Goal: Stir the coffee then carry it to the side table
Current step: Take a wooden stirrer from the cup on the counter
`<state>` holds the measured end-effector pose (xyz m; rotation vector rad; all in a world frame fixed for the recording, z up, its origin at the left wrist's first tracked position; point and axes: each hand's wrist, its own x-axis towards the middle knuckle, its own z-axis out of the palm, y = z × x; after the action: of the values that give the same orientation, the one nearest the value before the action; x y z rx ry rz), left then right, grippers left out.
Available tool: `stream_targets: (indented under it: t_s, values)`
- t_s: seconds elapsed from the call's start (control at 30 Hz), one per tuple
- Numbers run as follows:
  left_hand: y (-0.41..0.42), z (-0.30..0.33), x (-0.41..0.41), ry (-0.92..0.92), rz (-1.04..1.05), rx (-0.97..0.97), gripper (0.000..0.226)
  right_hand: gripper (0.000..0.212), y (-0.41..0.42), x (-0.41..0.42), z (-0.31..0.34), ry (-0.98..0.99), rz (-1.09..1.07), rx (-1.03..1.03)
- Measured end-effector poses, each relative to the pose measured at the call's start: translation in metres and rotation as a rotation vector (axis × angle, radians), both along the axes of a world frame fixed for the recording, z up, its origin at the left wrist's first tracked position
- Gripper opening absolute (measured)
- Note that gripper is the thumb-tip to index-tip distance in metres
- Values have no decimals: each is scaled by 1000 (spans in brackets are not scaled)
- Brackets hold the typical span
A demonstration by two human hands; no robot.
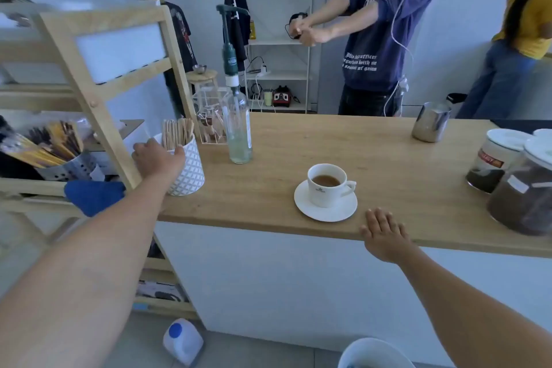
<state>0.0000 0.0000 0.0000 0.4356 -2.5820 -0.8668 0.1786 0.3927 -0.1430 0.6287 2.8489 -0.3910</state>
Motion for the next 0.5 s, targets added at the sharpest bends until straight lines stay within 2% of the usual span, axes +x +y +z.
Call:
stream_targets:
  t_s: [0.13,0.27,0.4,0.5]
  values:
    - [-4,2,-12,-28,-30,183,54,57,0,0,3,-33,-49,-20]
    - [0,5,-18,24,-64,234,18,57,-1,-1,0,-40,-46,-15]
    - [1,2,-24,52,-59,240,18,57,-2,-2,2,-43,-50,-1]
    - [2,1,-25,119,-59,146,19,57,-3,-2,2,-43,-53,-7]
